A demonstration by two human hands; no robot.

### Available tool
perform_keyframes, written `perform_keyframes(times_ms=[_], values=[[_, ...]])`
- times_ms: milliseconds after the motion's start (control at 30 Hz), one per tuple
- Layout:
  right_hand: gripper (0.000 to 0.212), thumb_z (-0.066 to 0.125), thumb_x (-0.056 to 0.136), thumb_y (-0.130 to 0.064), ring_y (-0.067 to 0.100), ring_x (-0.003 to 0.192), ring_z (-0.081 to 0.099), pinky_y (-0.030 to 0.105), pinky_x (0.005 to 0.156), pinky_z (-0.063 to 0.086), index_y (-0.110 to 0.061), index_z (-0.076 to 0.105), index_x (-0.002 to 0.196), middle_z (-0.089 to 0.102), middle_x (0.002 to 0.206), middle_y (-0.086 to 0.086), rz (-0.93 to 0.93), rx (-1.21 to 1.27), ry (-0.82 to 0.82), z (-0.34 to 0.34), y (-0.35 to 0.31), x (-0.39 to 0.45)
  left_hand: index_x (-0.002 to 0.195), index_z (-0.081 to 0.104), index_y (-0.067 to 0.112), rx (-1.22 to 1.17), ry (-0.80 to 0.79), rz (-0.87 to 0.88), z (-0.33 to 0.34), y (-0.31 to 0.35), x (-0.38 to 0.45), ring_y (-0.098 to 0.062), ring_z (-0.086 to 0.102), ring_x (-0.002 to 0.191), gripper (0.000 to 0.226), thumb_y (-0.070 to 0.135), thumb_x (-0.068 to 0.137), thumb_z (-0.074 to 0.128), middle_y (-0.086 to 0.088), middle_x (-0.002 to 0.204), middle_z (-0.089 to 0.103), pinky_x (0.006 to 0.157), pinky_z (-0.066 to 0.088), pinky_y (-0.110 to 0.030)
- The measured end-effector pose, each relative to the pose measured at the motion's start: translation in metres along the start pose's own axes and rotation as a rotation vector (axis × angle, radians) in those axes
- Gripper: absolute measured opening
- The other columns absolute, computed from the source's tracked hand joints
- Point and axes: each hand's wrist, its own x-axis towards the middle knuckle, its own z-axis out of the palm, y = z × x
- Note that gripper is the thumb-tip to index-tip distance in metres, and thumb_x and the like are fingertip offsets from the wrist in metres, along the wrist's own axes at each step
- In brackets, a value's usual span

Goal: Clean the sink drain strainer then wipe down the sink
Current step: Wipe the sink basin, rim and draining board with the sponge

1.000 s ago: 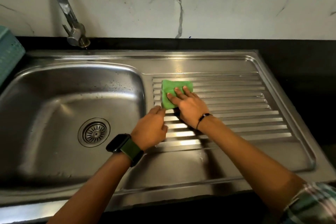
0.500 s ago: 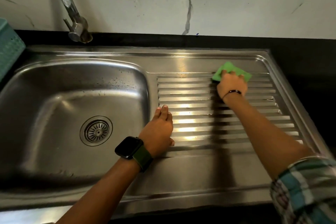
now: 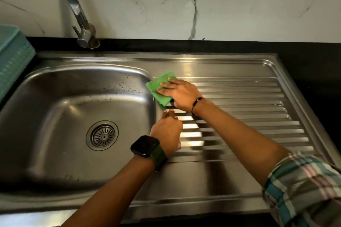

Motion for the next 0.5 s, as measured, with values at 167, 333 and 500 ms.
perform_keyframes(times_ms=[167,333,500], values=[[0.058,0.046,0.089,-0.014,0.021,0.141,0.028,0.037,0.115,0.023,-0.033,0.032,0.142,0.030,0.154,-0.003,0.113,-0.051,0.000,-0.011,0.064,0.001,0.116,0.051,0.002,-0.081,-0.007,0.007,0.001,-0.004,0.000,-0.031,0.034,0.131,0.044,0.022,0.080,0.066,-0.017,0.144,0.031,0.107,0.037,-0.034],[0.068,0.049,0.086,-0.006,0.022,0.142,0.027,0.041,0.114,0.029,-0.033,0.027,0.144,0.026,0.155,-0.003,0.394,0.014,-0.049,-0.007,0.117,-0.038,0.120,0.048,0.000,-0.108,0.005,0.019,0.003,-0.006,-0.001,-0.031,0.031,0.133,0.048,0.020,0.080,0.065,-0.017,0.145,0.028,0.109,0.035,-0.036],[0.067,0.045,0.087,-0.003,0.036,0.131,0.040,0.052,0.100,0.041,-0.032,0.026,0.144,0.028,0.154,0.002,0.809,0.083,-0.088,0.002,0.145,-0.104,0.111,0.055,0.000,-0.124,0.053,0.023,0.004,-0.007,-0.003,-0.028,0.037,0.127,0.042,0.022,0.077,0.068,-0.014,0.137,0.038,0.104,0.040,-0.034]])
